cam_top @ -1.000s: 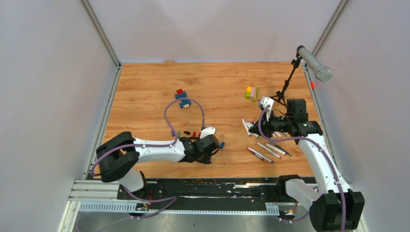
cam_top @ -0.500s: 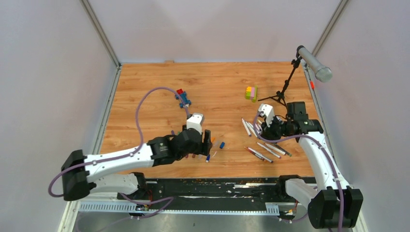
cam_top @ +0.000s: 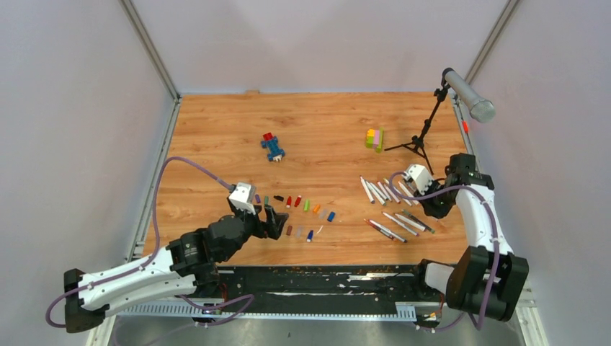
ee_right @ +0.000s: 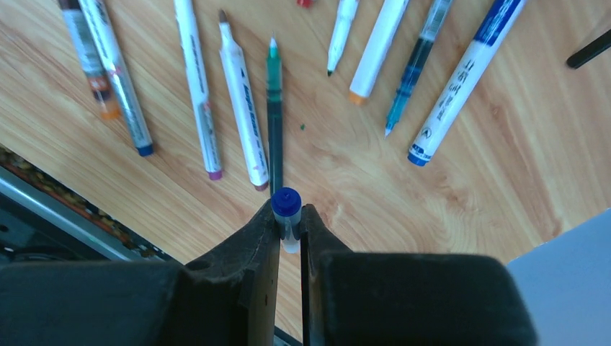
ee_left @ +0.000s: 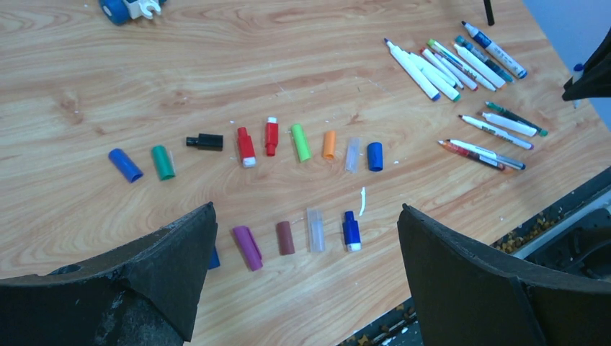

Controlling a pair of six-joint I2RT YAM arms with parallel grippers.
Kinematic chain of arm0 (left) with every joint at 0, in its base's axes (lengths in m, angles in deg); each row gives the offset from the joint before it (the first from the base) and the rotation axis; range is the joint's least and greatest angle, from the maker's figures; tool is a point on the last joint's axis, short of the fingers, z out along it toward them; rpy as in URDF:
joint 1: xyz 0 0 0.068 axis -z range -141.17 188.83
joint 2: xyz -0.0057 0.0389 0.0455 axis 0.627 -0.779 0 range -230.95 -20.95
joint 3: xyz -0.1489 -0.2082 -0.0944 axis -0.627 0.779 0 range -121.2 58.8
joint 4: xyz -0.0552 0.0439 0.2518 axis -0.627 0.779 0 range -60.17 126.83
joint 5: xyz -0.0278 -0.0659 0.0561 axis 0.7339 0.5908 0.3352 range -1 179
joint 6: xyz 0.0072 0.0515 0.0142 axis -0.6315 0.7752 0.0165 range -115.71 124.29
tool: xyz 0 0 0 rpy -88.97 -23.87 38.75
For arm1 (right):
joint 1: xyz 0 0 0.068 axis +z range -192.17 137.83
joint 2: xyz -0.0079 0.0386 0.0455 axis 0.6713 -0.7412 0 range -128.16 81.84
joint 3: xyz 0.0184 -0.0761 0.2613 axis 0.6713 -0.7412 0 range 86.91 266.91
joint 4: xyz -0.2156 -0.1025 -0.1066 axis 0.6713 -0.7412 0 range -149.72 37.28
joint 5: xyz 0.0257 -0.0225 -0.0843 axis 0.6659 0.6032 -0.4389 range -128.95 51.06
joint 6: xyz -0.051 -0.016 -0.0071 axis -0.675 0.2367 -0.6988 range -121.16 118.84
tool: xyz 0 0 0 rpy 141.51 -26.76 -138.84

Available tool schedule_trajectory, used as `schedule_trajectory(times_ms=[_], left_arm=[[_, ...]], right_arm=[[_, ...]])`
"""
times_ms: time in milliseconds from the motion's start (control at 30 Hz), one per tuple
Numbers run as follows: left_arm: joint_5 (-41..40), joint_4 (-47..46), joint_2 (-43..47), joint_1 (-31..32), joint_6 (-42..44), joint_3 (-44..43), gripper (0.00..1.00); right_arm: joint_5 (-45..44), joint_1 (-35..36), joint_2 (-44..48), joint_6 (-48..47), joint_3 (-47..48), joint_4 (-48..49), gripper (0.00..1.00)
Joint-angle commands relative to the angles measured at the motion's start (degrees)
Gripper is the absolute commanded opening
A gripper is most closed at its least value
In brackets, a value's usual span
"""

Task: Open the pen caps
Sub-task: Place the pen at the center of the board.

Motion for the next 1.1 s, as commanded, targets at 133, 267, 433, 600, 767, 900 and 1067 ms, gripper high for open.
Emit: schedule_trajectory(times_ms=[133, 267, 433, 600, 767, 900, 1067], left_arm=[[-4.0, -1.0, 4.8, 0.1, 2.2, 2.2, 1.00], [-5.0, 0.3, 5.1, 0.1, 2.4, 2.1, 1.00], [-6.4, 1.9, 7.1, 0.2, 2.7, 2.3, 1.00], [-7.2, 2.9, 8.3, 0.1, 2.8, 2.3, 1.00], [-7.6, 2.5, 8.3, 0.2, 2.7, 2.6, 1.00], [-7.4, 2.4, 8.1, 0.1, 2.6, 2.5, 1.00], [-7.3, 2.7, 8.1, 0.1, 2.6, 2.0, 1.00]], right_arm=[[-8.1, -1.6, -8.6, -8.3, 1.9, 3.2, 0.13], [-8.5, -1.6, -13.1, -7.6, 3.4, 3.7, 0.14], [-8.7, -1.6, -16.0, -7.3, 2.4, 6.5, 0.16], [-10.5, -1.6, -19.0, -7.0, 2.1, 8.6, 0.18], [-10.6, -1.6, -21.2, -6.1, 2.3, 9.8, 0.22], [-10.3, -1.6, -22.8, -5.2, 2.8, 10.1, 0.24], [-9.7, -1.6, -22.7, -4.2, 3.5, 10.0, 0.24]])
